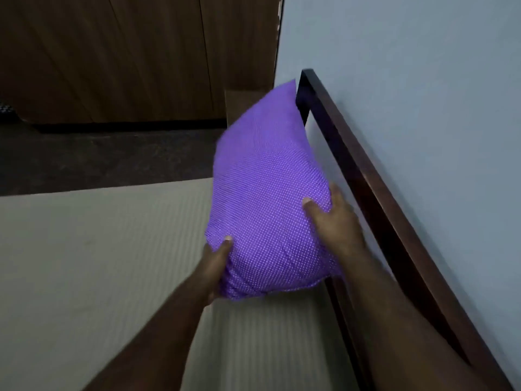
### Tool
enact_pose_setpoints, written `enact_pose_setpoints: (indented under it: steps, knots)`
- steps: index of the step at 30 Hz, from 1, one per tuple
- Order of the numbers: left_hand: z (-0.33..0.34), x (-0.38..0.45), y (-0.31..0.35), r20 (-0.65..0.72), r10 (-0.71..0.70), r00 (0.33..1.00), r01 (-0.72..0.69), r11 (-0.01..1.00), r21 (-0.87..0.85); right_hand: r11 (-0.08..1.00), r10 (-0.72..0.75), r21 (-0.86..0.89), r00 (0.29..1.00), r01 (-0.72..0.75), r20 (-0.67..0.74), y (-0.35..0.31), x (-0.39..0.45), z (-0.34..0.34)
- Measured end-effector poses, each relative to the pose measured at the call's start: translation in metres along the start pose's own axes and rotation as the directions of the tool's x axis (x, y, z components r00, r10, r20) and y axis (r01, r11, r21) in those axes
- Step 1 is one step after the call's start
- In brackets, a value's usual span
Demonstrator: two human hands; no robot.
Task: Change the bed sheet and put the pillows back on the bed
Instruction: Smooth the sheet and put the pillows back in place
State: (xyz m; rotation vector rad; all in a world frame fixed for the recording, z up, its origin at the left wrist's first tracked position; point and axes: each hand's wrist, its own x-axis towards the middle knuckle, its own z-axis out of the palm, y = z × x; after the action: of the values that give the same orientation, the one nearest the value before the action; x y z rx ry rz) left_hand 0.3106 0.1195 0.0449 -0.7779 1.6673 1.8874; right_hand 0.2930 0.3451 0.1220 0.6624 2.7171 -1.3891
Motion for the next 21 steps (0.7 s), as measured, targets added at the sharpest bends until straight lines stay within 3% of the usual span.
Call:
enact_pose_setpoints:
  steps: [3, 5, 8, 11, 13, 17, 21]
  knots:
    - [0.016, 0.035, -0.054, -0.048, -0.064, 0.997, 0.072, 0.981, 0.182, 0.985, 0.128, -0.135, 0.985, -0.112, 0.118, 0.079, 0.014, 0.039]
    - [0.027, 0.046, -0.081, -0.044, -0.030, 0.999, 0.038, 0.979, 0.198, 0.962, 0.170, -0.230, 0.981, -0.144, 0.096, 0.116, 0.012, 0.053]
    - [0.036, 0.062, -0.101, -0.077, 0.073, 0.994, -0.067, 0.995, 0.080, 0.975, 0.105, -0.195, 0.994, -0.107, -0.021, 0.144, 0.012, 0.062]
    - [0.038, 0.078, -0.106, -0.084, -0.013, 0.996, 0.005, 0.996, -0.093, 0.996, 0.053, -0.071, 0.997, -0.056, -0.056, 0.150, 0.022, 0.064]
    - [0.042, 0.084, -0.101, -0.054, -0.055, 0.997, 0.048, 0.991, -0.124, 0.996, -0.074, -0.053, 0.992, 0.069, -0.104, 0.144, 0.017, 0.065]
    - [0.066, 0.100, -0.075, 0.071, 0.077, 0.995, -0.064, 0.985, -0.160, 0.945, -0.328, -0.115, 0.864, 0.308, -0.381, 0.119, -0.013, 0.058]
    - [0.081, 0.110, -0.064, 0.122, 0.168, 0.978, -0.163, 0.985, -0.049, 0.896, -0.436, -0.161, 0.754, 0.414, -0.491, 0.108, -0.029, 0.053]
